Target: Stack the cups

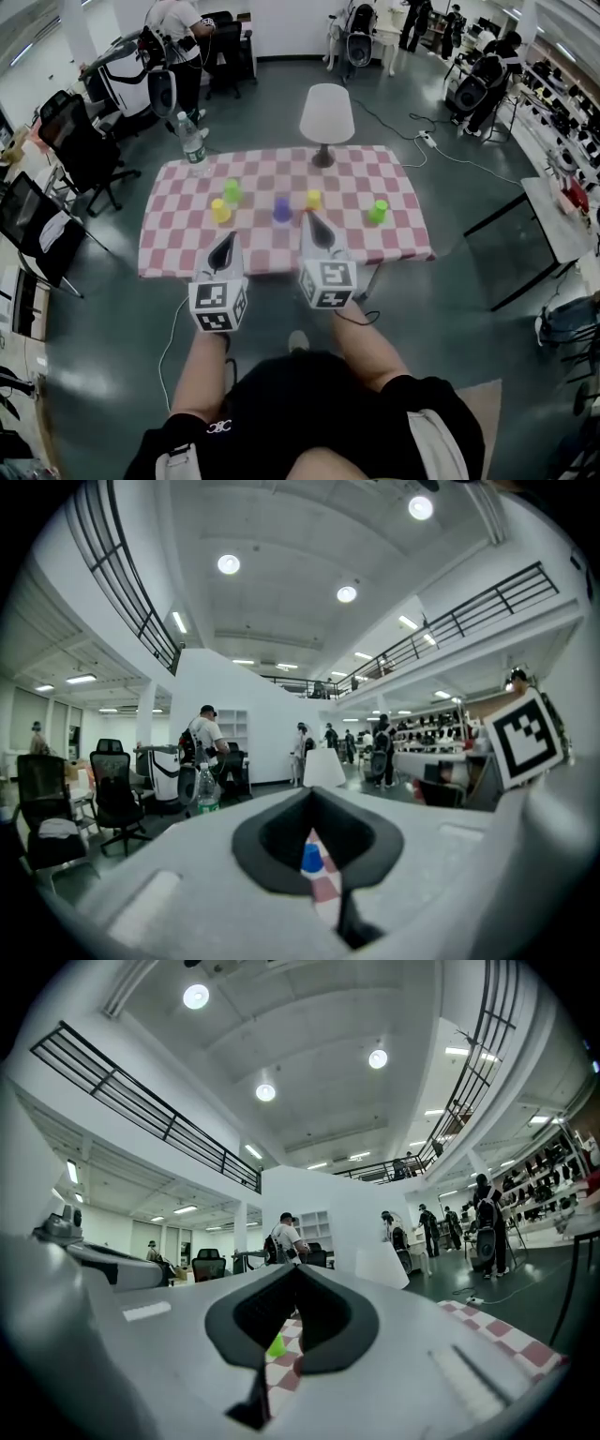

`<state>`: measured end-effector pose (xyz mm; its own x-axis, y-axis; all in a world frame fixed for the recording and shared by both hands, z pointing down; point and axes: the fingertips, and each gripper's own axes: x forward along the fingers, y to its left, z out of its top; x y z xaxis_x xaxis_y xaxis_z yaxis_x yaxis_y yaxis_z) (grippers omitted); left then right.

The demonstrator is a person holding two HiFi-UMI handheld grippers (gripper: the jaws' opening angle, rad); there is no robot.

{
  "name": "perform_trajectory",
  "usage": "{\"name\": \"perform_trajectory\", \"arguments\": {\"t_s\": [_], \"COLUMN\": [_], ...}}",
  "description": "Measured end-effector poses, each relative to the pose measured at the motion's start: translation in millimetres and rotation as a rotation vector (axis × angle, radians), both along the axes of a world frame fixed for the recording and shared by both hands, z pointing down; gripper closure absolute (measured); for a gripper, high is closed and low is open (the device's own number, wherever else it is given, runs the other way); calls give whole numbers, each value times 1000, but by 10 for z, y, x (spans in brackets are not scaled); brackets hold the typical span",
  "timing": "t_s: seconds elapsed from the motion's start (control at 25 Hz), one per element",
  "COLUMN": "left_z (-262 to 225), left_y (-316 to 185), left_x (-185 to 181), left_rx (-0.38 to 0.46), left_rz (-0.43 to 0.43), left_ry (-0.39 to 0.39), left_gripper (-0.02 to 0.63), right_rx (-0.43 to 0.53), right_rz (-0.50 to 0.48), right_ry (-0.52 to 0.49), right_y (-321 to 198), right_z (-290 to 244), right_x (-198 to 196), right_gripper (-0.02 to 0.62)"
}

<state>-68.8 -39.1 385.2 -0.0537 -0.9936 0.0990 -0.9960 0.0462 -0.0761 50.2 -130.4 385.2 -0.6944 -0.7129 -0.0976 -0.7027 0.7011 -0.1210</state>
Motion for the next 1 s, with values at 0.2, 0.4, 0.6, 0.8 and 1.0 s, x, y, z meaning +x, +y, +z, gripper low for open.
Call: {"name": "perform_trajectory", "arguments": {"t_s": [0.2,0.4,0.6,0.8,1.0], "left_z": [3,45,50,94,96], "left_y": [-519,-857,-972,-1069,-1220], "left_x": [-171,-271,-410,-539,-641], "left_rx": [-12,-31,-38,-41,-34], "left_rz": [4,6,-4,9,64], "left_ry": [7,14,41,47,41], "left_gripper": [607,607,607,607,607], "right_rx": [-32,-48,-60,-60,-38], "right_rz": [-11,-13,-19,-12,40], "right_ry": [2,13,30,54,58], "right_y": [-455,-772,-915,-994,-1096], "right_z": [29,76,98,150,164], "right_x": [-195,-308,-445,-578,-627], "right_gripper": [597,597,597,597,597]}}
